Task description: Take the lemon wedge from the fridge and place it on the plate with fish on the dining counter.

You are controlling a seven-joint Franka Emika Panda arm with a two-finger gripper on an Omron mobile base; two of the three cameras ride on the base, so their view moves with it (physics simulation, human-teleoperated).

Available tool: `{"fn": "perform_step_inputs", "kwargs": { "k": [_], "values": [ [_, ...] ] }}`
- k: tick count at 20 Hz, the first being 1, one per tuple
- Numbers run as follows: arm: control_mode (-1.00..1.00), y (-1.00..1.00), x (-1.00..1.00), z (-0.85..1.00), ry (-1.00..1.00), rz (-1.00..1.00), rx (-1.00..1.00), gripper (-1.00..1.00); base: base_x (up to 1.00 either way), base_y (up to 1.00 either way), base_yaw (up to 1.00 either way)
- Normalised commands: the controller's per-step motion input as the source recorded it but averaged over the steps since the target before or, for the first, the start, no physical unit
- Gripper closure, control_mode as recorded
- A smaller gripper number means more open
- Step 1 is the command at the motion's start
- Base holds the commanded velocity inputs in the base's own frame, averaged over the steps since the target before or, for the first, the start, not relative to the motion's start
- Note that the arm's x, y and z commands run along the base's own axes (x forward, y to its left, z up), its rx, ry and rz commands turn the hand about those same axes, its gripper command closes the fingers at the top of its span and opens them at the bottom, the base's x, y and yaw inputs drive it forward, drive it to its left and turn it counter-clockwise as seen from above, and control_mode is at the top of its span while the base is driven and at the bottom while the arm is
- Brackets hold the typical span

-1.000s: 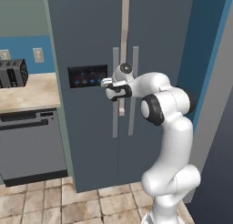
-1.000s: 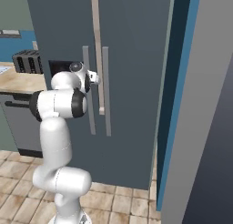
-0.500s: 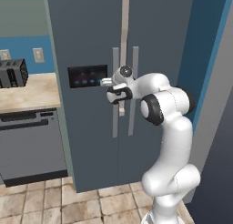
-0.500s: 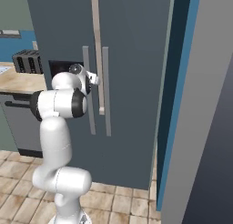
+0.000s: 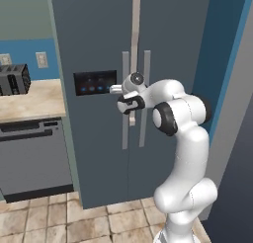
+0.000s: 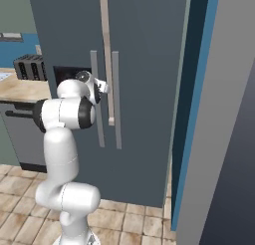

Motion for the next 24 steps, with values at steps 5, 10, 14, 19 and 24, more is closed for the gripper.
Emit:
{"fn": "perform_step_inputs", "kwargs": {
  "k": [5, 10, 14, 19, 24],
  "values": [
    [-1.00, 0.00, 0.00, 0.00, 0.00, 0.00, 0.00, 1.00, 0.00, 0.00, 0.00],
    [-1.00, 0.13, -0.04, 0.08, 0.00, 0.00, 0.00, 1.00, 0.00, 0.00, 0.00],
    [-1.00, 0.43, -0.28, 0.35, -0.02, 0.00, 0.00, 1.00, 0.00, 0.00, 0.00],
    [-1.00, 0.62, -0.56, 0.63, -0.03, 0.00, 0.00, 1.00, 0.00, 0.00, 0.00],
    [-1.00, 0.65, -0.78, 0.79, -0.02, 0.01, 0.00, 1.00, 0.00, 0.00, 0.00]
  ]
}}
